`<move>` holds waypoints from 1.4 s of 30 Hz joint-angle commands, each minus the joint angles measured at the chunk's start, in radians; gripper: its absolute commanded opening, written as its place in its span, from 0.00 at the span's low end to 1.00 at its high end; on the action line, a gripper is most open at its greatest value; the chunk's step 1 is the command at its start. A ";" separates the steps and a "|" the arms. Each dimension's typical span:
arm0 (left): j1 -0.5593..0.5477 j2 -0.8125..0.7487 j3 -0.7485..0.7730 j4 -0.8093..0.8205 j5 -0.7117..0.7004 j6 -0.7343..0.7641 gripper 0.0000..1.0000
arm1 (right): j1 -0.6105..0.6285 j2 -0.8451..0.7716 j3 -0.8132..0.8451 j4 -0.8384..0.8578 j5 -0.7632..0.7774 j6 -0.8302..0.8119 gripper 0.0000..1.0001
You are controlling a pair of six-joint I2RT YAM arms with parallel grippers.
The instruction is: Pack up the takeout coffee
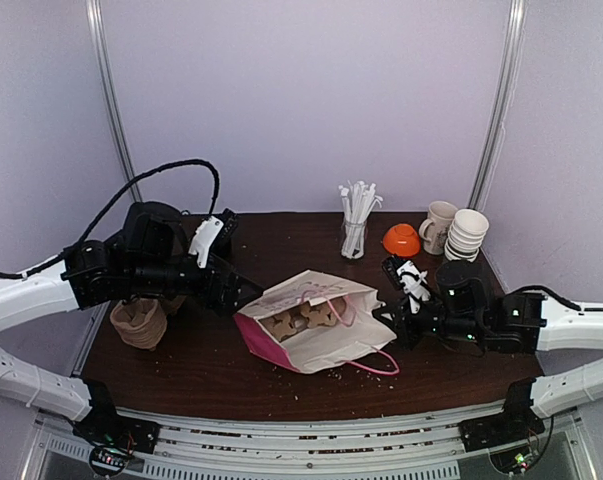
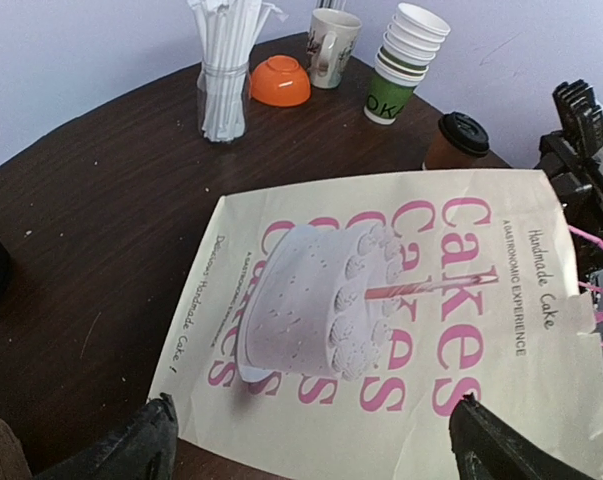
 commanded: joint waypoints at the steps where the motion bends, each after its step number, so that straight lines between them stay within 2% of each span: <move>1: 0.005 0.012 -0.039 0.090 -0.063 -0.054 0.98 | 0.003 0.017 -0.032 0.004 -0.010 0.065 0.00; 8: 0.008 -0.001 -0.059 0.133 -0.091 -0.065 0.98 | 0.003 -0.017 -0.045 0.003 0.071 0.125 0.02; 11: 0.010 -0.011 -0.058 0.131 -0.115 -0.060 0.98 | 0.003 0.026 -0.059 0.013 0.073 0.142 0.02; 17: 0.029 -0.034 -0.082 0.136 -0.169 -0.099 0.98 | 0.002 0.147 -0.113 0.151 0.009 0.191 0.03; 19: 0.037 -0.032 -0.082 0.134 -0.177 -0.111 0.98 | 0.003 0.172 -0.102 0.155 -0.013 0.203 0.13; 24: 0.059 -0.001 -0.065 0.141 -0.178 -0.116 0.98 | 0.003 0.120 -0.099 0.133 -0.021 0.224 0.47; 26: 0.070 0.027 -0.054 0.149 -0.174 -0.114 0.98 | 0.003 0.083 -0.097 0.107 -0.013 0.229 0.55; 32: 0.141 0.133 0.005 0.172 -0.127 -0.112 0.98 | 0.000 -0.015 -0.070 0.021 -0.012 0.276 0.65; 34: 0.183 0.181 0.040 0.175 -0.105 -0.121 0.98 | -0.012 -0.013 -0.046 0.022 -0.061 0.322 0.69; 39: 0.294 0.328 0.130 0.207 0.014 -0.177 0.98 | -0.031 0.071 -0.001 0.123 -0.234 0.537 0.71; 42: 0.321 0.425 0.203 0.235 0.054 -0.179 0.98 | -0.031 0.105 -0.008 0.206 -0.299 0.669 0.72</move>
